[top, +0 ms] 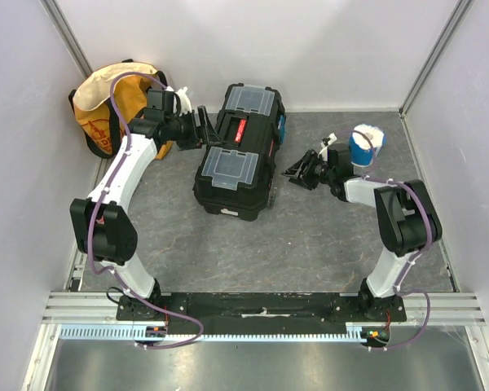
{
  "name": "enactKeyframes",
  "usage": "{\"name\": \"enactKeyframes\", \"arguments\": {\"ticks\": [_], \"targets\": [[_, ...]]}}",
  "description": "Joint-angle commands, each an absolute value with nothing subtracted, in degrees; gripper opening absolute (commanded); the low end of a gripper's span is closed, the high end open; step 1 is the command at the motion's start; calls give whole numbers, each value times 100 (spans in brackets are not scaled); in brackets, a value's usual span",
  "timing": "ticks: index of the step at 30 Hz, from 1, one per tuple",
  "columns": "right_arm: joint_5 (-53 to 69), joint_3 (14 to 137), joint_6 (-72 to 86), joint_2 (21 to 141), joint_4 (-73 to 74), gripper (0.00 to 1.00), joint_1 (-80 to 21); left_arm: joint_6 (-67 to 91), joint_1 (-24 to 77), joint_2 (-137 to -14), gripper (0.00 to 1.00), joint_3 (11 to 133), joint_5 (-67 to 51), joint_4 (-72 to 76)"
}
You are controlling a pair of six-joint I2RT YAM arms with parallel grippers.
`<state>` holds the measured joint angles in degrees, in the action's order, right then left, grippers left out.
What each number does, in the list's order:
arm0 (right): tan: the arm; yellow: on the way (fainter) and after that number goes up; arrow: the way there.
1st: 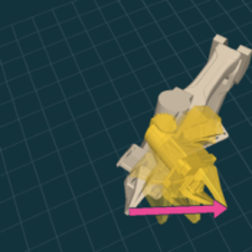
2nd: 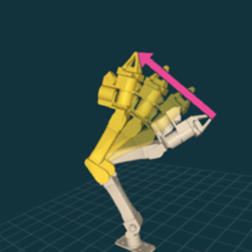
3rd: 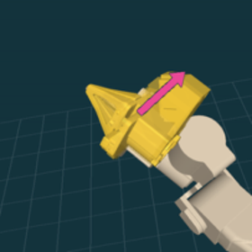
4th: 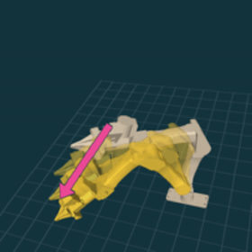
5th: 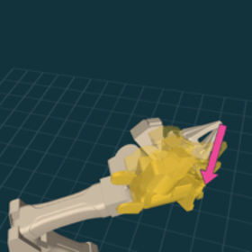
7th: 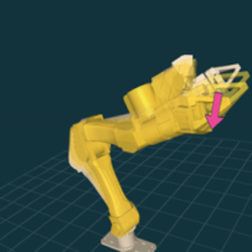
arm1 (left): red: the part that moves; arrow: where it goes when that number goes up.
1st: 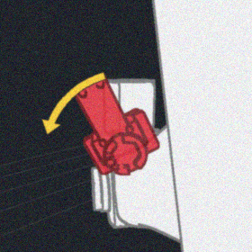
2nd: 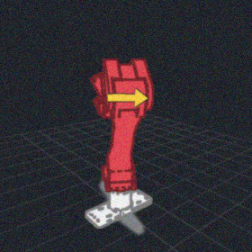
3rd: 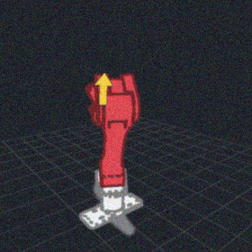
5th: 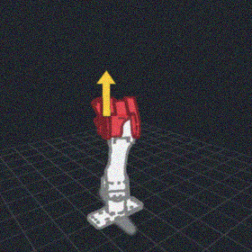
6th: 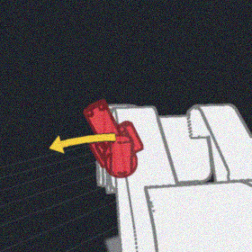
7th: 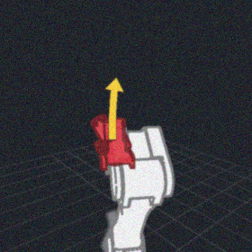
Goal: Pack the tool kit
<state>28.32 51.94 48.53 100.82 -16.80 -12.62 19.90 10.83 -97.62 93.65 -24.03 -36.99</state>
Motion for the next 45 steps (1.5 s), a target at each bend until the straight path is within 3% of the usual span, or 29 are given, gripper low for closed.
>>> {"name": "enactKeyframes", "arguments": {"ticks": [1, 10, 15, 26, 45], "targets": [[3216, 5536, 4887, 10738, -2391, 50, -1257, 2066, 1072, -9765, 79, 9176, -2487, -3630], [3937, 7047, 3694, 11987, -1408, 23, -1353, 1995, 1055, -9879, 79, 9026, -2794, -3612], [4472, 7593, 2981, 12497, -958, 14, -1424, 1855, 1072, -9984, 81, 9053, -2909, -3700], [5633, 8235, 1531, 13017, 464, 10, -1722, 1714, 1186, -10107, 84, 9061, -2875, -3858], [7260, 7436, -220, 11989, 1626, 5, -1723, 2215, 1248, -10889, 78, 9957, -2188, -4851]]}}
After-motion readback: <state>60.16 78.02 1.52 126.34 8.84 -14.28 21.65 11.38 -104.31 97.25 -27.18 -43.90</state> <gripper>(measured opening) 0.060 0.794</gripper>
